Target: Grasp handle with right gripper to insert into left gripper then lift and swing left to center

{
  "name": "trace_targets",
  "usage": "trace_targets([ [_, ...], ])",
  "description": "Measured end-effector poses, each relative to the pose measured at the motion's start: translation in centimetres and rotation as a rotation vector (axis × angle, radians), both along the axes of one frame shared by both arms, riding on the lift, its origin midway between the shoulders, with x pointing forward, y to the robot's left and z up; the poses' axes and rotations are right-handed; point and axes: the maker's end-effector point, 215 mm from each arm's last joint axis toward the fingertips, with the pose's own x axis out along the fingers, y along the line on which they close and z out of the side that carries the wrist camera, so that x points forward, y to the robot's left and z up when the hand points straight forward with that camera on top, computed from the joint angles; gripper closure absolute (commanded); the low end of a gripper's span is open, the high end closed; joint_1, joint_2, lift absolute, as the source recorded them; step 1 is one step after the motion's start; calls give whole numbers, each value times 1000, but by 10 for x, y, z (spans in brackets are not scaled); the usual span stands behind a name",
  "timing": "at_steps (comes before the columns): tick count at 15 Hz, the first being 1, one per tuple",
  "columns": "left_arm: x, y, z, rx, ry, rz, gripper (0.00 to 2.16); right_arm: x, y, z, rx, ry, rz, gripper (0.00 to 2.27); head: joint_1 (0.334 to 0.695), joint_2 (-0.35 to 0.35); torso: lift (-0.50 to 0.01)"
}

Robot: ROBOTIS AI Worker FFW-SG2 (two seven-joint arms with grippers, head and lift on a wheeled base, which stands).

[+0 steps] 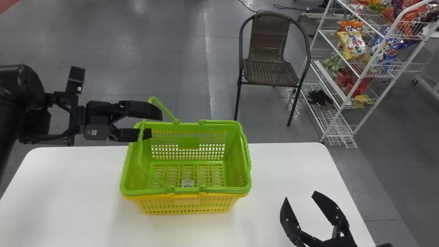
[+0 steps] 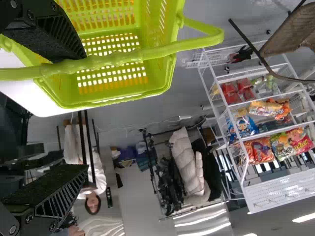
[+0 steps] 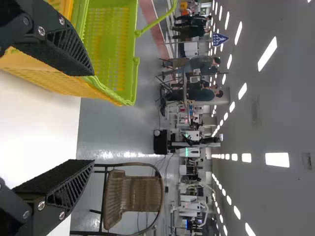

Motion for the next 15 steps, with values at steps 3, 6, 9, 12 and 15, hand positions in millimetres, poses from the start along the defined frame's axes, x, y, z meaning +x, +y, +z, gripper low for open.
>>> trace_targets([
  [3, -2, -7, -2, 13, 2, -23, 90, 17, -10, 0, -14, 14, -21, 1801, 695, -148, 0],
  [6, -3, -9, 1, 0, 4, -32, 93, 38, -20, -10, -74, 49, -38, 2051, 695, -161, 0],
  [9, -4, -11, 1, -1, 5, -38, 97, 62, -23, -16, -144, 75, -30, 2132, 695, -164, 0],
  [12, -5, -12, 0, 1, 7, -42, 97, 80, -16, -21, -196, 91, -12, 2132, 695, -156, 0],
  [15, -5, -13, -2, -1, 10, -42, 97, 95, -4, -29, -238, 107, 8, 2132, 695, -141, 0],
])
